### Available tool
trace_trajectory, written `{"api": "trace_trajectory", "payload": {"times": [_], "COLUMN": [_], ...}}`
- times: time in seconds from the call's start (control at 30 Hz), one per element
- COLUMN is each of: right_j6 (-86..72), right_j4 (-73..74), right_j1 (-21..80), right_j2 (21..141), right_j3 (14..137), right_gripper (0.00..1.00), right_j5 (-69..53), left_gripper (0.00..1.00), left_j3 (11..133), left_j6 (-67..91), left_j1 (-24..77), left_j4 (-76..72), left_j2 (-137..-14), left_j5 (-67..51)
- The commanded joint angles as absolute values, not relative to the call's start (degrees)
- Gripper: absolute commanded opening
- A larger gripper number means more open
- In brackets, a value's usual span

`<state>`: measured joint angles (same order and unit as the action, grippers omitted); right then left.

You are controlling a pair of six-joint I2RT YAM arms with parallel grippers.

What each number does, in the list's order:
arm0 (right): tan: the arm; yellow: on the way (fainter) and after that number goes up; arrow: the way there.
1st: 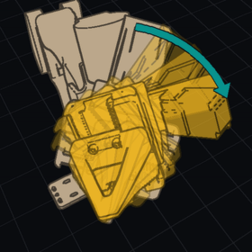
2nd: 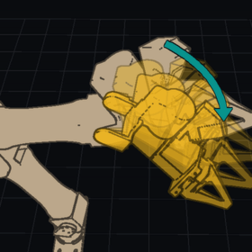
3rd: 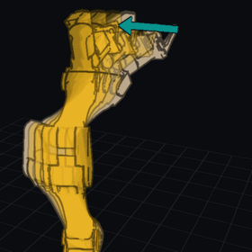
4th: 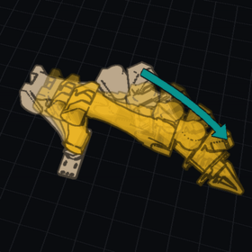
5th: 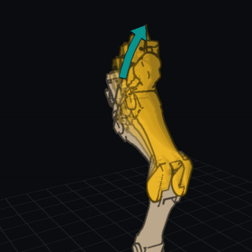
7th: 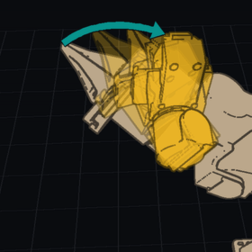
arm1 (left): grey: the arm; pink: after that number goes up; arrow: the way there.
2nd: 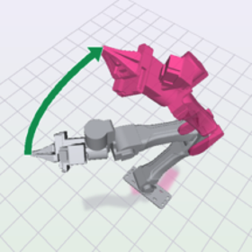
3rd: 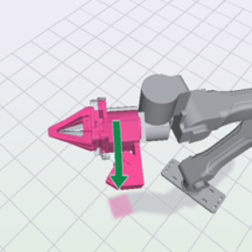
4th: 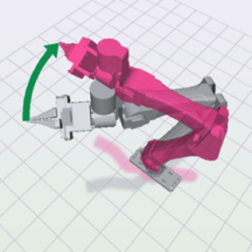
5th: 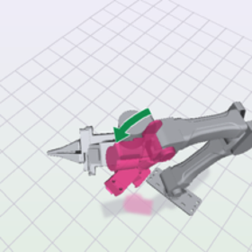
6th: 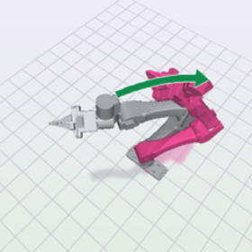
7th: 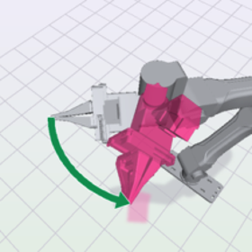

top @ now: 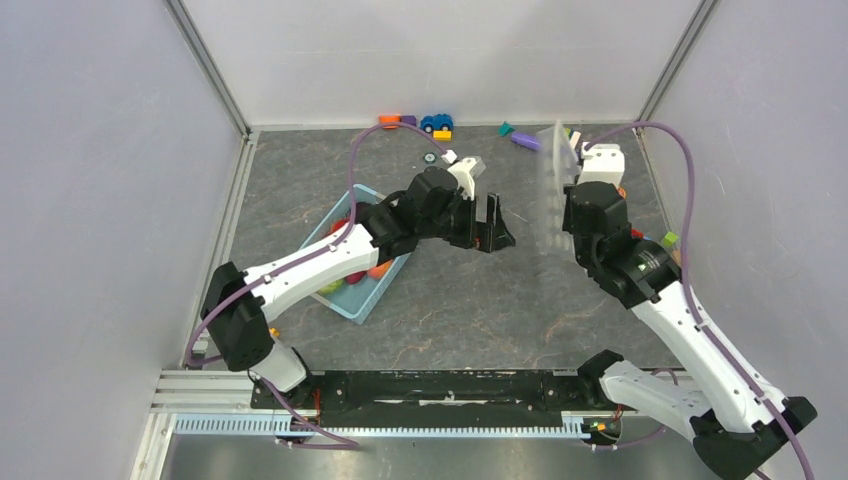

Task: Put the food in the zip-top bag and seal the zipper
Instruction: Open the zipper of the food storage bag.

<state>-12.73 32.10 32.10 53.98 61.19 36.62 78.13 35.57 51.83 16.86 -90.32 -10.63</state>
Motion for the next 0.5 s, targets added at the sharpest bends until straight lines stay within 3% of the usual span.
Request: {"api": "trace_trajectory", "payload": {"times": [0.0, 0.33, 0.47], "right_j6": [-16.3, -14.0, -16.2], "right_j4": [44.3, 19.9, 15.0], "right_j1": [32.1, 32.1, 32.3], "right_j2": [55.3, 65.4, 68.7], "right_j3": [65.6, 51.9, 50.4], "right_gripper": [0.0, 0.0, 0.0], "right_j5": [48.3, 6.6, 3.2], "left_gripper": [1.0, 1.0, 1.0], "left_j3": [76.4, 71.9, 72.1], "left_j6": [33.2, 35.4, 38.5], "left_j1": [51.9, 51.5, 51.2], "left_j4": [11.2, 15.0, 17.8], "left_j2": [-85.6, -82.0, -83.5], "left_j5": [-14.6, -1.9, 3.7]}}
